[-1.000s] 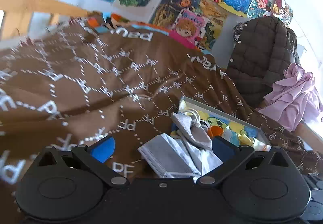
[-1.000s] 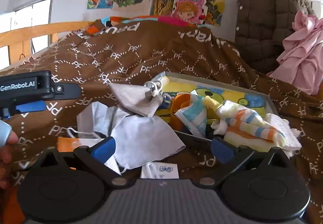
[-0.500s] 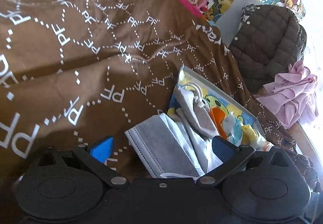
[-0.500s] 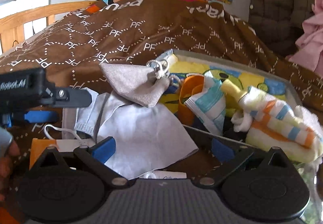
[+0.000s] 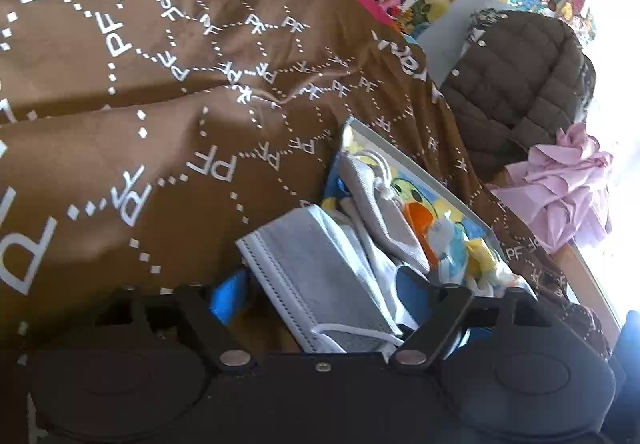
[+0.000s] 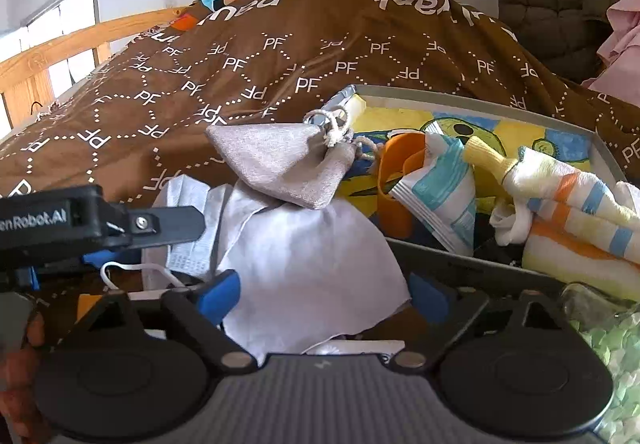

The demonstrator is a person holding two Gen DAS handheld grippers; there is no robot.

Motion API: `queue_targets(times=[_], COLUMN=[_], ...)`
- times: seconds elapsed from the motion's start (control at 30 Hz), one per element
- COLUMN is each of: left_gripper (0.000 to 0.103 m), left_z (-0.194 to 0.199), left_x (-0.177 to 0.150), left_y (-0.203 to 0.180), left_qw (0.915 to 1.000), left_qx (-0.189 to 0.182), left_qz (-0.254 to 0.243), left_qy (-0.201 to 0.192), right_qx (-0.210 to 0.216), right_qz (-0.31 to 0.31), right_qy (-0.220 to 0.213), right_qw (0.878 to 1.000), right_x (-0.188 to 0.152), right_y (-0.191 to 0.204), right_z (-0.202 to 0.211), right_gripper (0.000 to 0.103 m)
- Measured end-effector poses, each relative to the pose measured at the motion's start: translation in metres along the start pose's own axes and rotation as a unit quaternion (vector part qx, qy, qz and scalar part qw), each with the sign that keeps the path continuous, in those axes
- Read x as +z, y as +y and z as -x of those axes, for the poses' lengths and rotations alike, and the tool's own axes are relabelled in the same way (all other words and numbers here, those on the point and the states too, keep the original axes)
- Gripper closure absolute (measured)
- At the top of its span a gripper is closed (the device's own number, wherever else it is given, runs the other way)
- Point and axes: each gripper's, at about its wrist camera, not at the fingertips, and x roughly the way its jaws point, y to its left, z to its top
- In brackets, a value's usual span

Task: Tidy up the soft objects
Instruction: 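Close the left tool on the grey face mask while the right tool grasps the white cloth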

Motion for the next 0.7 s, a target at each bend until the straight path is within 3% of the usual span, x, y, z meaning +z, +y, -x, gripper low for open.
queue_targets(times=[0.13, 0.3, 0.4, 0.47, 0.57, 0.7], left_gripper=[0.041, 0.046, 0.050, 0.055, 0.061, 0.066], left_z=[-0.001, -0.003, -0.003, -0.003, -0.002, -0.001], left_x=[-0.002, -0.003, -0.003, -0.003, -0.003, -0.002], left_y=[-0.005, 0.000, 0.004, 0.005, 0.008, 0.008], left_qw=[0.9999, 0.9999, 0.9999, 0.9998, 0.9996, 0.9996], left_qx=[-0.003, -0.001, -0.001, -0.001, -0.001, -0.002], left_qz=[-0.013, 0.001, 0.011, 0.016, 0.025, 0.029], left_qy=[0.009, 0.015, 0.013, 0.013, 0.012, 0.008], right_qx=[0.007, 0.008, 0.012, 0.021, 0.027, 0.014], right_qz=[-0.002, -0.004, -0.007, -0.005, 0.008, 0.021], right_qy=[0.004, 0.010, 0.014, 0.018, 0.021, 0.012], right_qw=[1.000, 1.000, 1.000, 1.000, 0.999, 1.000], right_x=[-0.001, -0.004, -0.005, -0.006, -0.008, -0.008], right_y=[0.001, 0.004, 0.004, 0.005, 0.009, 0.012], right_z=[-0.001, -0.003, -0.004, -0.006, -0.006, -0.004], right_gripper=[0.024, 0.040, 0.053, 0.074, 0.087, 0.091])
